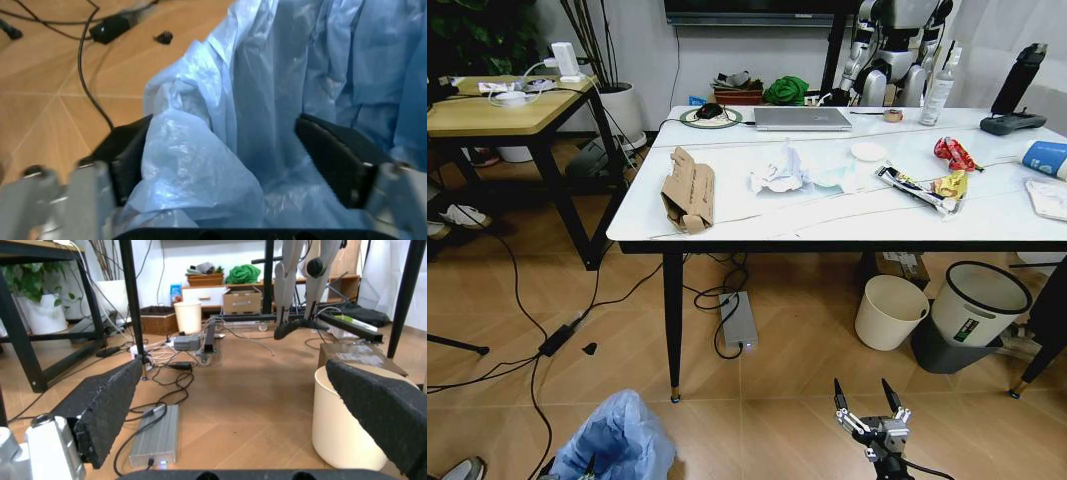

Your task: Pick up the trash bin and place the trash from the table into it.

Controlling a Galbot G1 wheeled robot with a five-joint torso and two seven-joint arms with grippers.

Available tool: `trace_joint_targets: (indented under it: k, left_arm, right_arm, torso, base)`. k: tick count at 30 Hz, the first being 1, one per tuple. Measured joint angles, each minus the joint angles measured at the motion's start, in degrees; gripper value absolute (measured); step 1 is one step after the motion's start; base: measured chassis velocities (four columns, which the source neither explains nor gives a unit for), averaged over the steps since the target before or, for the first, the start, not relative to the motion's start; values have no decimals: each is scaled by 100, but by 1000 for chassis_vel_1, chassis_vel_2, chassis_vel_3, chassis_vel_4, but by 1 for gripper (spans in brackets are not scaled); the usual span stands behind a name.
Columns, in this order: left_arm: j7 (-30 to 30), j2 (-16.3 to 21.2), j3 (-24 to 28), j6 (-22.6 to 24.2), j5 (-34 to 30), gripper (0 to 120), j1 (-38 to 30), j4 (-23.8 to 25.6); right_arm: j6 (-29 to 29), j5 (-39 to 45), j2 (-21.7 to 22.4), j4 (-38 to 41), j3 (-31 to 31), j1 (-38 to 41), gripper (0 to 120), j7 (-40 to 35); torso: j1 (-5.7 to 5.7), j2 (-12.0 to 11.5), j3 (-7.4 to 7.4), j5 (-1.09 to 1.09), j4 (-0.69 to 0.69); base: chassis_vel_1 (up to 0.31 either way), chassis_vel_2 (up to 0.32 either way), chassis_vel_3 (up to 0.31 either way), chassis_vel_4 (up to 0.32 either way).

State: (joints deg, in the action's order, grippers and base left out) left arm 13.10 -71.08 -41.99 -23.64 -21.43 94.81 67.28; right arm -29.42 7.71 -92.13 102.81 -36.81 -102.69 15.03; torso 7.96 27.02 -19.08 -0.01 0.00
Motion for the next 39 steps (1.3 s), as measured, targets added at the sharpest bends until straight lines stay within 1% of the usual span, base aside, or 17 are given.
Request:
trace_joint_targets:
  k: [5, 6, 11, 12, 14, 15, 16, 20, 23, 28, 30, 31, 32, 33, 34, 36, 39]
  left_arm:
    - [33, 66, -97, 102, -126, 55, 86, 85]
    - [33, 66, -97, 102, -126, 55, 86, 85]
    - [62, 92, -135, 124, -207, 36, 118, 166]
    - [67, 90, -138, 131, -214, 30, 119, 181]
    - [72, 85, -139, 138, -217, 27, 120, 190]
    - [76, 83, -139, 141, -218, 23, 122, 193]
    - [91, 80, -139, 145, -218, 16, 123, 195]
    - [136, 71, -141, 147, -219, 3, 112, 177]
    - [169, 62, -141, 139, -218, 0, 95, 141]
    - [182, 50, -127, 51, -213, 0, 111, 146]
    - [200, 63, -86, -159, -209, 0, 285, 373]
    - [264, 84, -72, -276, -234, 0, 395, 532]
    - [264, 84, -72, -276, -234, 0, 395, 532]
    - [409, 115, -63, -378, -309, 0, 519, 712]
    - [580, 138, -59, -453, -409, 0, 629, 880]
    - [800, 162, -52, -533, -508, 0, 778, 1127]
    - [884, 169, -55, -550, -551, 0, 853, 1262]
  right_arm:
    - [27, 0, 0, 9, 5, 4, 100, -4]
    - [27, 0, 0, 9, 5, 4, 100, -4]
    - [32, -4, 0, 12, 27, 5, 100, -5]
    - [34, -6, 0, 16, 34, 5, 100, -5]
    - [37, -9, 0, 24, 37, 4, 100, -5]
    - [39, -10, 0, 28, 38, 4, 100, -6]
    - [46, -11, 0, 36, 38, 2, 100, -6]
    - [58, -14, 0, 48, 37, -2, 100, -7]
    - [59, -15, 0, 48, 35, -4, 100, -7]
    - [59, -17, 0, 29, 29, -7, 100, -7]
    - [59, -17, 0, 22, 10, -6, 100, -7]
    - [59, -16, 0, 22, 2, -5, 100, -7]
    - [59, -16, 0, 22, 2, -5, 100, -7]
    - [59, -15, 0, 22, -2, -2, 100, -7]
    - [59, -15, 0, 22, -5, 0, 100, -8]
    - [59, -15, 0, 22, -3, 1, 100, -8]
    - [59, -16, 0, 23, 0, 1, 100, -9]
  torso:
    - [4, 10, -6, 0, 0]
    - [4, 10, -6, 0, 0]
    - [7, 18, -10, 0, 0]
    - [8, 20, -11, 0, 0]
    - [9, 21, -12, 1, 0]
    - [9, 21, -12, 0, 0]
    - [9, 22, -13, 0, 0]
    - [10, 26, -15, 1, 0]
    - [11, 28, -15, 2, -1]
    - [12, 30, -17, 2, -1]
    - [13, 31, -19, -4, 0]
    - [13, 31, -19, -3, 0]
    - [13, 31, -19, -3, 0]
    - [13, 32, -19, 4, 0]
    - [13, 32, -19, 3, 1]
    - [14, 33, -20, 0, 1]
    - [14, 34, -20, 0, 0]
  base:
    - [0, 0, 0, 0]
    - [0, 0, 0, 0]
    - [0, 0, 0, 0]
    - [0, 0, 0, 0]
    - [0, 0, 0, 0]
    - [0, 0, 0, 0]
    - [0, 0, 0, 0]
    - [0, 0, 0, 0]
    - [0, 0, 0, 0]
    - [0, 0, 0, 0]
    - [0, 0, 0, 0]
    - [0, 0, 0, 0]
    - [0, 0, 0, 0]
    - [0, 0, 0, 0]
    - [0, 0, 0, 0]
    - [0, 0, 0, 0]
    - [0, 0, 0, 0]
